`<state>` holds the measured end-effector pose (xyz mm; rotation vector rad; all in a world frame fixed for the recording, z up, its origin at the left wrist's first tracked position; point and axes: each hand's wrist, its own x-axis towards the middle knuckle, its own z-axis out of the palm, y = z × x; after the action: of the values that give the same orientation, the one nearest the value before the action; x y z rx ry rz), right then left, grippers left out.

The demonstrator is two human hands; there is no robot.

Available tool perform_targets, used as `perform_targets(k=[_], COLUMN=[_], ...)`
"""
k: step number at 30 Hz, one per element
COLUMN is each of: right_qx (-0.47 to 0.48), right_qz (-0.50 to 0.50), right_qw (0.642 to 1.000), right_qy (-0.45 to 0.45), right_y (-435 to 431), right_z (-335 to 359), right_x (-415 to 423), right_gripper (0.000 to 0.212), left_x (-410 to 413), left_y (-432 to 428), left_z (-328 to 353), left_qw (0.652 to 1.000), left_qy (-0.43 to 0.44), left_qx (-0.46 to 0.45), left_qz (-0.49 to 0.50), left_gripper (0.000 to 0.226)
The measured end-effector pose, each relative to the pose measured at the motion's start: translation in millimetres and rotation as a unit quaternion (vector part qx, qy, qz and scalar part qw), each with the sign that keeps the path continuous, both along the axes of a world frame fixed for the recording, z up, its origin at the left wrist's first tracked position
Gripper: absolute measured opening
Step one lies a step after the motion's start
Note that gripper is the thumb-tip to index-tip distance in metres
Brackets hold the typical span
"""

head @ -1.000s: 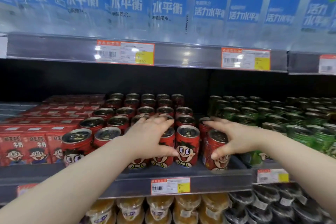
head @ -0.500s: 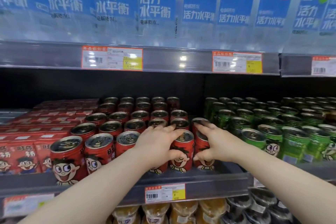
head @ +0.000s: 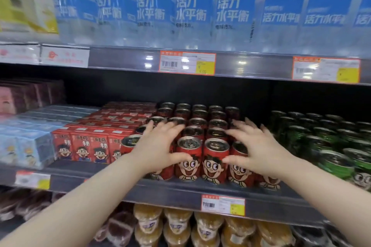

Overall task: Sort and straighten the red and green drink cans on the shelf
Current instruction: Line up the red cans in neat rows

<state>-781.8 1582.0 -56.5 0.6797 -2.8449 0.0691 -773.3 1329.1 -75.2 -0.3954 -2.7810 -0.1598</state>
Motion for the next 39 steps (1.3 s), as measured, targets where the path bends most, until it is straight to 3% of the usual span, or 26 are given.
perform_targets(k=[3,7,11,20,22,25,28,31,35,39], right_qx=[0.025,0.054,0.081,0.071,0.052,-0.063,-0.094,-0.067,0.008,-0.054], right_qz=[0.069,0.112,0.089,0.080,0.094,0.100,0.039,-0.053,-0.127,-0.129], right_qw=[0.997,0.992,0.993,0.993,0.994,0.993,0.994,0.996,0.991,0.990], right_qy=[-0.011,-0.008,0.008,0.055,0.036,0.019,0.042,0.007,-0.028,-0.016], right_y=[-36.8,-76.8,-91.5,-96.9,-92.7,-66.4,-15.7,30.9,62.5,67.1], right_z=[-8.4,-19.5,-28.3,-34.6,-30.8,-10.6,9.0,12.4,-3.0,-29.6], right_x=[-0.9,-5.2,-5.3,-9.8,-6.5,-2.0,-7.8,-9.5,2.2,8.7], right_gripper=[0.080,0.086,0.095,0.088,0.089,0.080,0.064,0.068,0.086,0.079], left_x=[8.7,17.0,15.5,8.2,8.6,12.7,15.7,12.1,4.0,-3.2], left_y=[-45.3,-64.5,-68.7,-72.9,-73.8,-71.0,-51.9,-14.3,50.9,104.2], left_z=[-5.8,-15.1,-18.7,-25.5,-26.5,-23.7,-15.8,-5.5,0.3,-4.3], left_qw=[0.998,0.995,0.998,0.999,0.999,0.999,0.998,0.998,0.996,0.988], left_qy=[-0.014,-0.057,-0.039,0.004,0.000,0.000,0.041,0.061,0.028,0.007], left_qx=[-0.015,-0.015,0.013,0.026,0.030,0.009,-0.007,-0.014,-0.027,-0.053], left_qz=[0.067,0.083,0.046,0.039,0.039,0.048,0.046,0.002,-0.085,-0.146], left_gripper=[0.121,0.095,0.085,0.079,0.082,0.102,0.118,0.118,0.095,0.082])
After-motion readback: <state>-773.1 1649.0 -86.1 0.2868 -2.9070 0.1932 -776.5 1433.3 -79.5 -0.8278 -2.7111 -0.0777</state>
